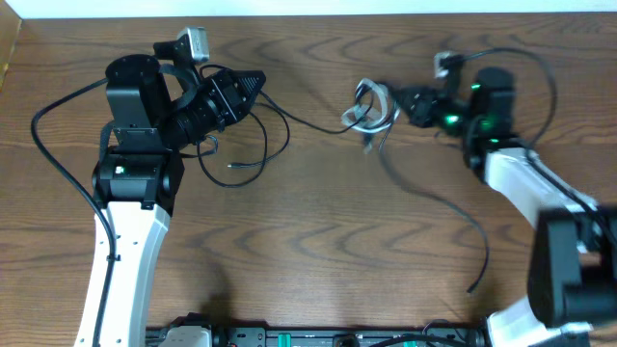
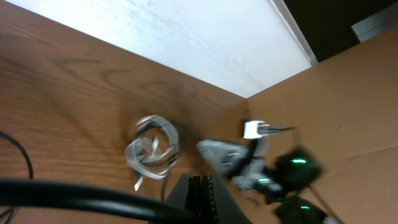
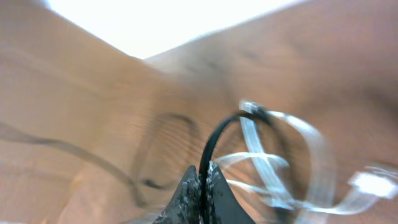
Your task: Untangle cables
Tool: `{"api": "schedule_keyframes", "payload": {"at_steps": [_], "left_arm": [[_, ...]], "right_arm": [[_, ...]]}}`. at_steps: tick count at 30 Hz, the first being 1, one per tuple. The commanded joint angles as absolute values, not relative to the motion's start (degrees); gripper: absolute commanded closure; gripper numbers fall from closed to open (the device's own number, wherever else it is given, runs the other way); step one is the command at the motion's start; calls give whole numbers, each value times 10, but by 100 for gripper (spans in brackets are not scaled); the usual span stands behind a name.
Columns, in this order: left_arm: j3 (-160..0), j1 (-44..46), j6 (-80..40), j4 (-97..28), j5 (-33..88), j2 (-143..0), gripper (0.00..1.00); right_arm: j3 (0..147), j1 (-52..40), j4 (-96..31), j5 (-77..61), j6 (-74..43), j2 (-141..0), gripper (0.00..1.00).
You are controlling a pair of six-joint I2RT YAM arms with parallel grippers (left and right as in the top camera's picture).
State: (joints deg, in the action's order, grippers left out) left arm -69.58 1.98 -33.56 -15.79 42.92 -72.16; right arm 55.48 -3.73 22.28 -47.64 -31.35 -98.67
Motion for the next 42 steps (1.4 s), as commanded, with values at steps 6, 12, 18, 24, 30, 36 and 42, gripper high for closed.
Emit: {"api": "schedule_keyframes", "payload": {"at_steps": [6,12,18,24,30,36,42], "left_arm": [[-704,20,-302,-178,428,-729,92],[-703,20,-295,-188,428,-730,93],[-703,21,-287,-199,429,-730,55],[-703,38,-267,-234,444,-730,37],[-703,65,-171,-331,413,-730,50],[-703,65,-171,-361,296,-730,55],[-703,65,-171,-340,278,-730,56]], "right_arm": [[562,8,418,-681,-438,-869,99],[563,3,599,-730,-561,-843,99],[562,-9,619,-821,-624,-843,99],[562,-15,619,-886,-634,-843,99],[562,-15,609,-894,-632,-844,99],[555,-15,487,-885,-558,-853,99],[553,-15,266,-788,-424,-897,99]]}}
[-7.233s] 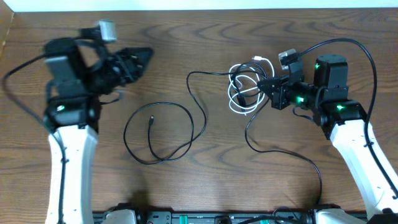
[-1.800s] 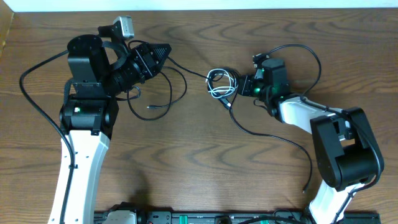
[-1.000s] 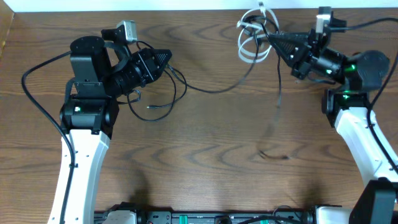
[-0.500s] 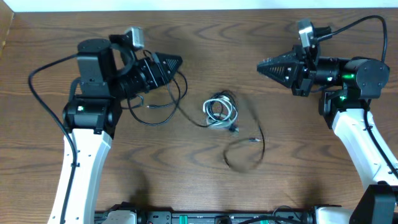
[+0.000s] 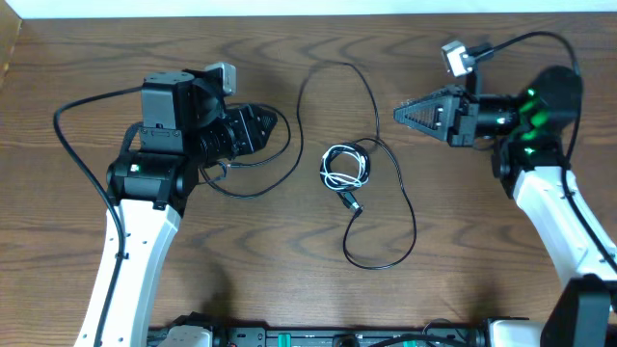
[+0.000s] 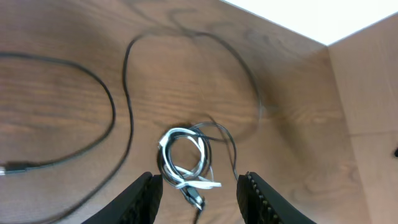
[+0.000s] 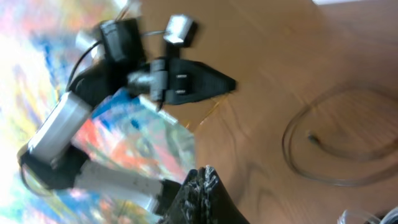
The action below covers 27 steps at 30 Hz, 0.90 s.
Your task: Untangle cables
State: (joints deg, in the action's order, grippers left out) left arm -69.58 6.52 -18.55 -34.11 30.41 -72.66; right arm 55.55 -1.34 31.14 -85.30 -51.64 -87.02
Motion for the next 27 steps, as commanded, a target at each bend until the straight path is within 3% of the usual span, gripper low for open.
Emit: {"api": "schedule_keyframes", "payload": {"at_steps": [1,6,10,13,15,19,25,27], "left_arm": [[-703,65,-171,-344,281,-730,56],[-694,65,-171,-360,291,-731,51],[-683,67,-141,-365,363,-757,47],[-683,69,-139,-364,402,-791,46],[-683,70,-135,-364,430,-820,46],[-683,78,-126,-365,470,-889,46],[-683,102,-125,-362,476,-994,42],[-683,109,-125,-357,476,-1021,42]], "right_arm": [[553,-15,229,-761,-400,-905,99],[553,-19,73,-621,-276,-925,98],[555,-36,-31,-530,-178,-924,92],[555,-58,-102,-443,-119,-924,76],[555,-76,-141,-396,-78,-924,73],[558,-116,-196,-315,-22,-924,71],[563,-183,-226,-198,10,-924,56],[563,-197,-227,-165,10,-924,56]]}}
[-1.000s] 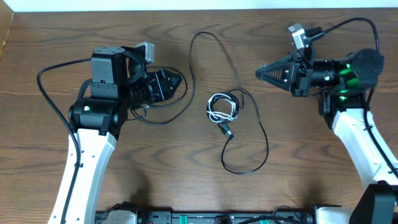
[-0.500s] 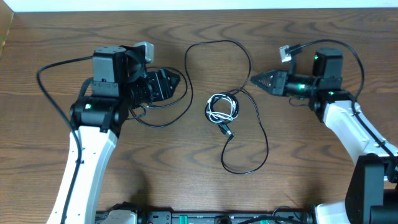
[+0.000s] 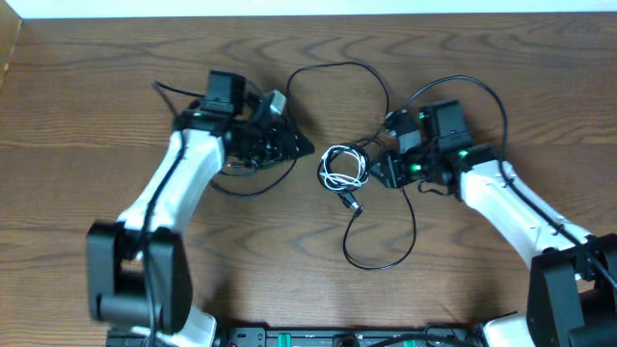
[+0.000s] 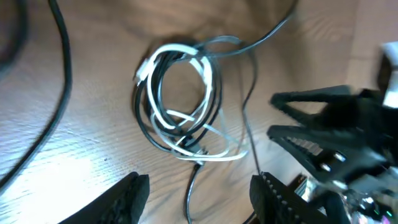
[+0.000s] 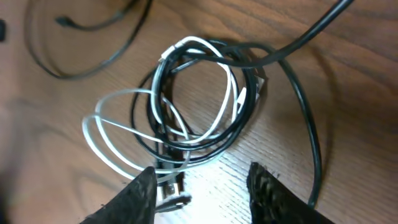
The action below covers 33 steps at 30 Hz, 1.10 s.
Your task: Untangle cables
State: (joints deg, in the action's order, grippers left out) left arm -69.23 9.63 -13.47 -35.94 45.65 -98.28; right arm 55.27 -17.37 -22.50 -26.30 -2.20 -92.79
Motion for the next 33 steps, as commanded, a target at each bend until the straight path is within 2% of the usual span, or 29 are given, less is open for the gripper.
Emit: {"api": "schedule_keyframes", "payload": {"at_steps": [1,15,20,32,33], "left_arm": [[-683,113,-125,-352,475,-1034,42],[-683,135,-130,-274,471,-1145,42],[-683,136,-132,-259,472,-1165,42],[-683,166,-131,-219,469,-1168,52],[-683,167,-131,-218,469,-1168,56]], "right_arm": [[563,-202,-226,-156,10,-924,56],[563,-211,-229,-149,9,-922,58],[563,-211,-230,-150,9,-922,62],[563,-211,-232,-150,9,-921,71],[563,-211,-232,-150,9,-921,71]]}}
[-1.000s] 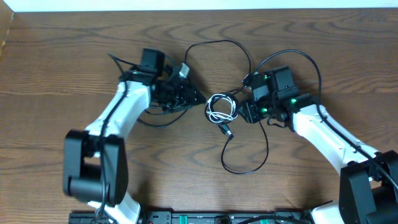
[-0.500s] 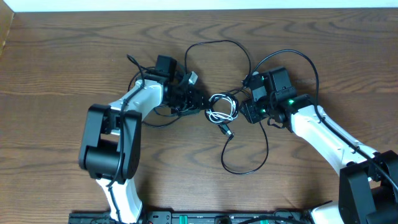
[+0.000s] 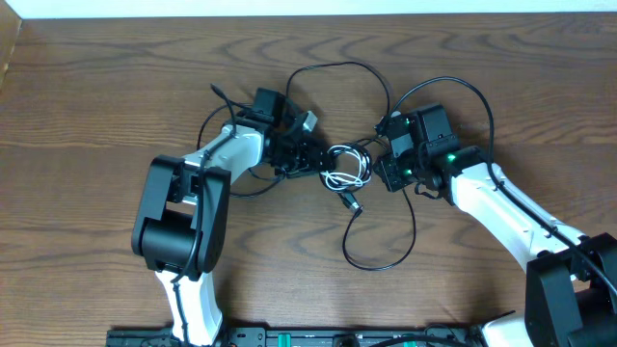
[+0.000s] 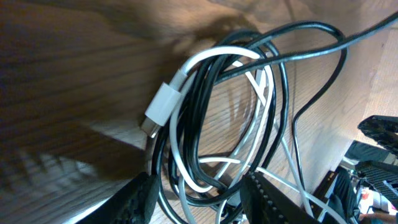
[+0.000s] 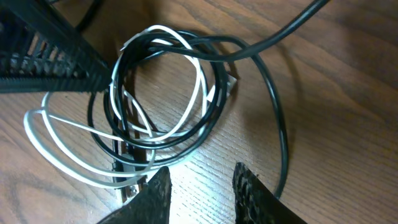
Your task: Untangle cables
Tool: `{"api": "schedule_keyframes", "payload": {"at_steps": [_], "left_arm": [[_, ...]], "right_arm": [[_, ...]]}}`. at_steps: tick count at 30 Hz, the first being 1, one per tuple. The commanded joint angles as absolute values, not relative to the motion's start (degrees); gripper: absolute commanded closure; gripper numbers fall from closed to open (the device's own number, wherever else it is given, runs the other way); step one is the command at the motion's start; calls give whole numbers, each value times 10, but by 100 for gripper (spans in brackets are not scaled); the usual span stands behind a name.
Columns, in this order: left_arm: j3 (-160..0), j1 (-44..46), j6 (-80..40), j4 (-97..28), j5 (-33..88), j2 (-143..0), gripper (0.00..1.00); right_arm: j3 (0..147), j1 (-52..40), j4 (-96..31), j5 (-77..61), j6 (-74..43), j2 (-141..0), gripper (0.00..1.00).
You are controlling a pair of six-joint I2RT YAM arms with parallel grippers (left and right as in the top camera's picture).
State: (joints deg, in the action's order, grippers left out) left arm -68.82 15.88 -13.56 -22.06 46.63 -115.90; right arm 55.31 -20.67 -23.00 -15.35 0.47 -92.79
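Note:
A tangled coil of black and white cables (image 3: 345, 166) lies on the wooden table between both arms. My left gripper (image 3: 318, 160) is open at the coil's left edge. In the left wrist view its fingertips (image 4: 142, 198) straddle the near strands of the coil (image 4: 200, 93), beside a white plug (image 4: 163, 102). My right gripper (image 3: 382, 172) is open just right of the coil. In the right wrist view the right gripper (image 5: 202, 193) stands over bare wood, with the coil (image 5: 157, 30) just ahead of it.
A long black cable runs from the coil in a loop toward the front (image 3: 413, 229). Another black loop arches behind the coil (image 3: 337, 66). More black cable lies under the left arm (image 3: 241, 190). The left gripper's fingers (image 5: 50, 59) show in the right wrist view.
My left gripper has moved right from a short way off to the coil's left edge, its fingers now around the near strands. The right gripper has barely shifted. Both stay open.
First both grippers were shut, black cable stretched between them and the coil hanging by the right gripper. Then the coil lay mid-table with both arms drawn back. Later both grippers stood open either side of it, and now the left reaches its strands.

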Motion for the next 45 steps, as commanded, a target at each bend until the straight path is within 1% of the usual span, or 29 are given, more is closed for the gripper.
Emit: {"api": "schedule_keyframes", "payload": {"at_steps": [1,4,5,10,12,14,16,22,30,31,33,34,40,45], "left_arm": [[-683,168,-131,-217,469,-1168,60],[-683,168,-132,-218,469,-1168,76],[-683,168,-132,-219,469,-1168,77],[-683,168,-131,-240,458,-1168,74],[-683,169,-132,-250,441,-1168,64],[-683,169,-132,-263,412,-1168,60],[-683,169,-132,-268,392,-1168,59],[-682,172,-153,-251,392,-1169,58],[-678,219,-164,-230,363,-1176,59],[-678,224,-164,-229,363,-1176,60],[-678,227,-166,-226,364,-1176,78],[-678,227,-169,-225,364,-1176,91],[-679,205,-179,-226,368,-1170,93],[-691,185,-183,-231,387,-1131,93]], "right_arm": [[563,-211,-232,-150,9,-921,71],[563,-211,-234,-150,9,-916,72],[563,-211,-234,-149,9,-912,72],[563,-211,-234,-149,9,-896,71],[563,-211,-232,-149,9,-890,72],[563,-211,-232,-149,9,-887,72],[563,-210,-232,-149,9,-887,72],[563,-211,-232,-149,9,-887,72],[563,-211,-232,-149,9,-887,72],[563,-211,-232,-149,9,-887,72],[563,-211,-232,-149,9,-887,73],[563,-211,-232,-149,9,-887,72],[563,-210,-234,-149,9,-887,72],[563,-211,-252,-150,9,-887,66]]}}
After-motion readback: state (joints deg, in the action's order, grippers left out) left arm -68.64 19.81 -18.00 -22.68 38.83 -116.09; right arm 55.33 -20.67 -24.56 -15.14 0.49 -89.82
